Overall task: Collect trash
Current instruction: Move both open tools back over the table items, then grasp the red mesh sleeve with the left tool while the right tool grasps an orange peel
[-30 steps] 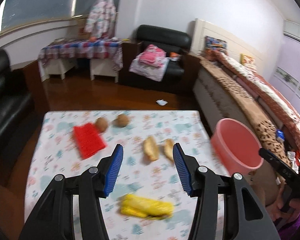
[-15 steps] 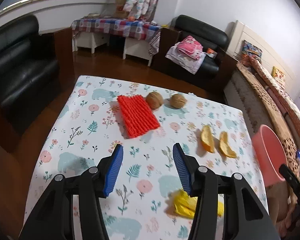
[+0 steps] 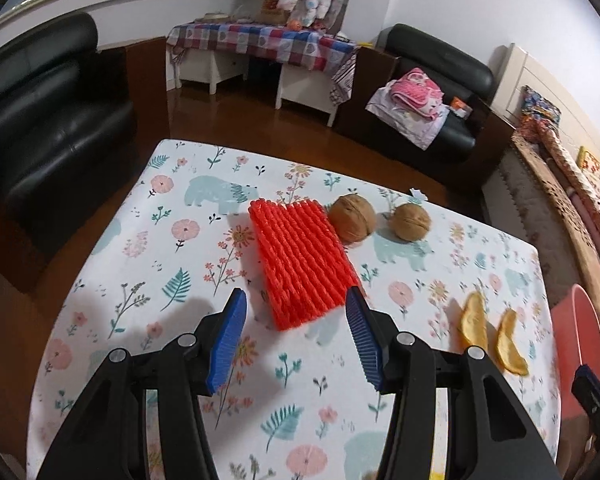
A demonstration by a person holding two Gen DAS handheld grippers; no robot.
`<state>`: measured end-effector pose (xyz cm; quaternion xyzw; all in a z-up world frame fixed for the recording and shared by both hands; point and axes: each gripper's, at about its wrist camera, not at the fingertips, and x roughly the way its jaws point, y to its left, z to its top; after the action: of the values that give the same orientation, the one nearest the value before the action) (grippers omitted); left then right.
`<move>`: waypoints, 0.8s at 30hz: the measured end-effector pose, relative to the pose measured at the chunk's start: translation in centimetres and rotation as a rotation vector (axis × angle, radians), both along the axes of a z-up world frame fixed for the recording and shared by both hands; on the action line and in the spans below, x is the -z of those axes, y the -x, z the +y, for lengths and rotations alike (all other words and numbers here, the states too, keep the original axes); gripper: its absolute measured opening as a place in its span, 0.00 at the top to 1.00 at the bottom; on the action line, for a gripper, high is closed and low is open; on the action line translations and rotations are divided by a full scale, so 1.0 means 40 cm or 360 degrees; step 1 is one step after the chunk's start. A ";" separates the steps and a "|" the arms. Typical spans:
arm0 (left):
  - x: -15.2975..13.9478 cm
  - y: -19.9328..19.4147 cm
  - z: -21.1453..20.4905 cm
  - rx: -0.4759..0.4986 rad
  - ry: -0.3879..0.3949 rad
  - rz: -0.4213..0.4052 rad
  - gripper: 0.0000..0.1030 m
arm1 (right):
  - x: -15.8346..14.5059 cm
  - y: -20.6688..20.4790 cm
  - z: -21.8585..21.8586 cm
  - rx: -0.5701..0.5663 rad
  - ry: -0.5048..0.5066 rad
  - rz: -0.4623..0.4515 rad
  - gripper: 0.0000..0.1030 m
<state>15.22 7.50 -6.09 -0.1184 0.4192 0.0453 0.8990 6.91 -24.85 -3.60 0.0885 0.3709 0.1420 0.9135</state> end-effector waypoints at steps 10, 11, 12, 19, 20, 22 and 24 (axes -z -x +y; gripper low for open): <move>0.046 -0.076 0.009 -0.0055 0.0011 0.0029 0.51 | 0.027 -0.077 0.086 -0.0056 0.0047 0.0028 0.66; 0.052 -0.081 0.008 -0.0053 0.0014 0.0038 0.51 | 0.033 -0.084 0.094 -0.0062 0.0059 0.0039 0.66; 0.057 -0.085 0.007 -0.0052 0.0015 0.0047 0.51 | 0.038 -0.088 0.099 -0.0065 0.0072 0.0044 0.66; 0.063 -0.097 -0.019 -0.0008 -0.0078 0.0013 0.76 | 0.075 -0.127 0.117 -0.0078 0.0136 0.0104 0.66; 0.059 -0.094 -0.023 -0.0006 -0.0096 0.0000 0.81 | 0.080 -0.134 0.119 -0.0083 0.0137 0.0121 0.66; 0.050 -0.093 -0.031 0.0008 -0.0111 -0.0021 0.90 | 0.091 -0.151 0.121 -0.0098 0.0126 0.0168 0.66; 0.045 -0.091 -0.032 0.0023 -0.0086 -0.0019 0.91 | 0.097 -0.164 0.125 -0.0115 0.0127 0.0196 0.66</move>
<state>18.86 6.23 -7.88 -0.0912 0.4133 0.0494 0.9047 13.48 -19.84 -7.48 0.0472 0.4346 0.1544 0.8860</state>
